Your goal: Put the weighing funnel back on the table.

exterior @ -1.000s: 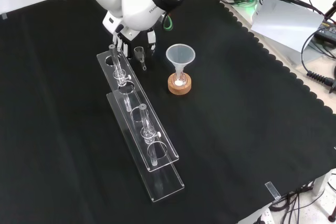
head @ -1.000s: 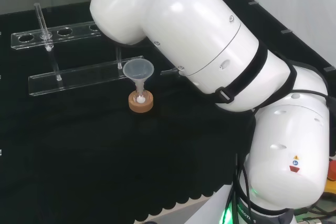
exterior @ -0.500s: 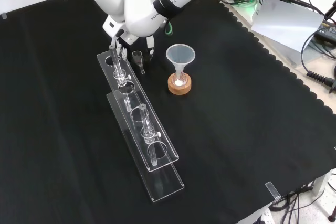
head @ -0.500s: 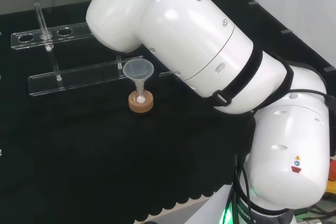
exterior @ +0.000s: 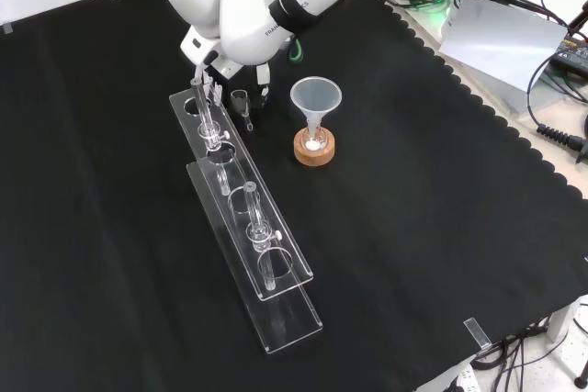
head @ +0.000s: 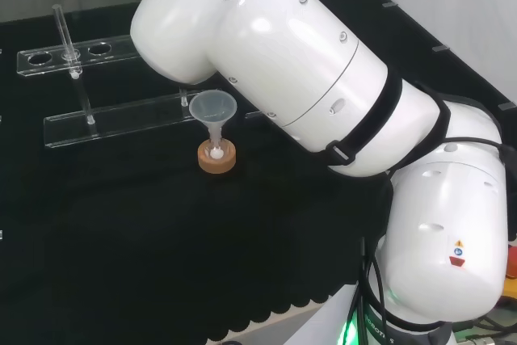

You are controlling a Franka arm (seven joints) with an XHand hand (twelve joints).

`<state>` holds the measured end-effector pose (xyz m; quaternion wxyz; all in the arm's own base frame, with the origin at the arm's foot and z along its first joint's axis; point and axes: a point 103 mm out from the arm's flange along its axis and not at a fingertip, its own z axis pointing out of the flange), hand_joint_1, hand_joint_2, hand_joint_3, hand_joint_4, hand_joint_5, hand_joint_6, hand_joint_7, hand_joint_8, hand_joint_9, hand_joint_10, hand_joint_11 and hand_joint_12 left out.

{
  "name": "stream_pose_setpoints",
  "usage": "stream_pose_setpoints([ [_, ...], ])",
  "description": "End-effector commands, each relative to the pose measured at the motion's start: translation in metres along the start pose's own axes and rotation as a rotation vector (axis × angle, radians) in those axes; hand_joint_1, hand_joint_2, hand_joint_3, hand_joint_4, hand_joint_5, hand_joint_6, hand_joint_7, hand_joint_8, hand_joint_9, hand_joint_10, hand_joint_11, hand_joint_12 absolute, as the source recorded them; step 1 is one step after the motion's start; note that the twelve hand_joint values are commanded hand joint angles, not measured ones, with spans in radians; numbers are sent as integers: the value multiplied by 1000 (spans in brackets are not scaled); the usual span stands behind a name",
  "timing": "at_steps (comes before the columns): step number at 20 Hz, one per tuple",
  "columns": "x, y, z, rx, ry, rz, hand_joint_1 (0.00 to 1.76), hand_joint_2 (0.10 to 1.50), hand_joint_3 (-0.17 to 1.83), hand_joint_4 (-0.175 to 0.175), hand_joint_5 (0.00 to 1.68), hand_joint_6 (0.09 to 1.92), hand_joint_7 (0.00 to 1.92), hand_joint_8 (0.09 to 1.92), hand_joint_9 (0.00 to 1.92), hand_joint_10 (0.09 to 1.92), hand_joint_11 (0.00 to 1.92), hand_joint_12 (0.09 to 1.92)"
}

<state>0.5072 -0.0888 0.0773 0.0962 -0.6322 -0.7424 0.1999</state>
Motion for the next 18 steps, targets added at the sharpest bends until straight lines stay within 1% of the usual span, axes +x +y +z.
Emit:
stream_pose_setpoints([
  [1,-3,-1,5,-11,15,-16,1071,737,665,175,1088,990,649,629,995,353,731,1119],
  [2,-3,-1,5,-12,16,-19,1065,765,614,175,1080,982,627,639,982,356,725,1123],
  [3,-3,-2,4,-4,17,-14,1052,826,509,175,1053,986,589,655,960,364,710,1133],
  [4,-3,-2,4,6,21,-9,1009,823,479,116,951,937,499,667,908,383,670,1150],
  [5,-4,-3,4,9,23,-6,970,789,505,63,846,882,410,677,850,413,625,1175],
  [6,-3,-4,3,9,18,-3,940,749,548,25,738,822,336,683,794,452,580,1202],
  [7,-3,-5,2,11,15,-2,919,718,581,-2,628,748,277,685,749,486,539,1232],
  [8,-3,-5,2,21,13,1,903,695,604,-19,546,669,233,687,714,519,509,1254],
  [10,-2,-6,2,29,12,4,881,667,622,-42,418,470,165,688,656,576,473,1279],
  [11,-2,-7,2,30,13,1,871,660,621,-48,386,374,140,688,633,597,461,1285],
  [13,-3,-9,2,34,12,2,858,653,613,-55,360,254,112,685,605,620,446,1291],
  [15,-4,-12,-1,32,8,7,846,648,605,-59,343,188,92,679,587,626,435,1293],
  [18,-4,-18,-10,8,10,14,824,646,585,-63,333,127,73,677,567,633,424,1299],
])
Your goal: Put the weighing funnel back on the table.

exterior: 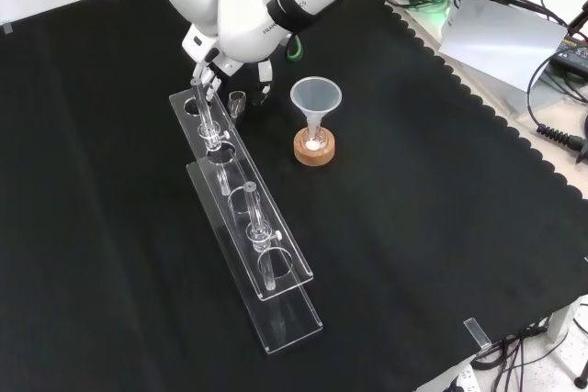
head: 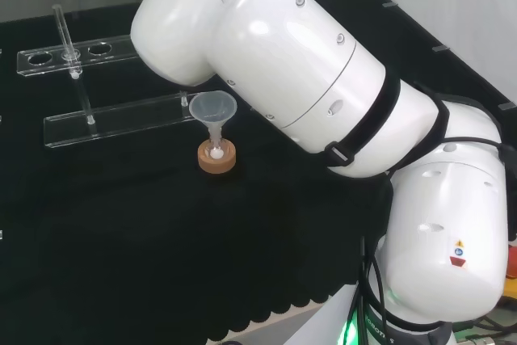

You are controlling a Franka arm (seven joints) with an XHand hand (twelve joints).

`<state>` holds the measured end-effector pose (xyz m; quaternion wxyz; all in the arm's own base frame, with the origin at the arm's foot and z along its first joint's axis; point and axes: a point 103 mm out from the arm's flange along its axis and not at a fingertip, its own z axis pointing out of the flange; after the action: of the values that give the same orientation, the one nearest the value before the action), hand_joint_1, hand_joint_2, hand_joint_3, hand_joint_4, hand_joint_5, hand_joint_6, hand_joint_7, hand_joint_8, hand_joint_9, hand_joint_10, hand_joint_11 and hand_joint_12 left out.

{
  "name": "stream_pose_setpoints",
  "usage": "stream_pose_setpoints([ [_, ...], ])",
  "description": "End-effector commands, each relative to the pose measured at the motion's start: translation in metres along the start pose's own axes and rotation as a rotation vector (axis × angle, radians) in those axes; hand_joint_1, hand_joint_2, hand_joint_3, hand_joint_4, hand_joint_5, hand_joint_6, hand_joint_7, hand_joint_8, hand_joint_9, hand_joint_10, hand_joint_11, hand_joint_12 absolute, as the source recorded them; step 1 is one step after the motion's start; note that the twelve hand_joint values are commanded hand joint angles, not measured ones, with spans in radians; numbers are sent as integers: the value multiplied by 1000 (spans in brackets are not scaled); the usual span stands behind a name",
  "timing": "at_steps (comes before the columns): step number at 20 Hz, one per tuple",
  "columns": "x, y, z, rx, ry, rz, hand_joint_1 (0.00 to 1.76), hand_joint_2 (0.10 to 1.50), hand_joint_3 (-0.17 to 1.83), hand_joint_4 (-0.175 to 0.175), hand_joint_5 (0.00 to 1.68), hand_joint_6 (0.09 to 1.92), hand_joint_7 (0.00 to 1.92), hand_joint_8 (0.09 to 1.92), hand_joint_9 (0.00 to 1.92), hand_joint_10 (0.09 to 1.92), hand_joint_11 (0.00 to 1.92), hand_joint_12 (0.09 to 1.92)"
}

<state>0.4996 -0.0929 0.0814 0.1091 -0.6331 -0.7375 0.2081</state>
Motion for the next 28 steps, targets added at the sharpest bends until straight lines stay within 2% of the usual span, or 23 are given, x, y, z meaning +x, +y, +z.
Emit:
stream_pose_setpoints([
  [1,-1,-13,-14,-36,4,5,816,645,580,-64,330,114,71,677,562,635,422,1299],
  [8,-6,-46,-50,-103,-7,41,787,645,566,-66,328,90,95,687,551,637,409,1300],
  [15,-2,-81,-83,-153,-14,61,777,656,550,-62,357,87,151,694,536,632,341,1311],
  [28,14,-142,-129,-233,1,47,763,678,532,-50,427,87,336,685,588,624,359,1327],
])
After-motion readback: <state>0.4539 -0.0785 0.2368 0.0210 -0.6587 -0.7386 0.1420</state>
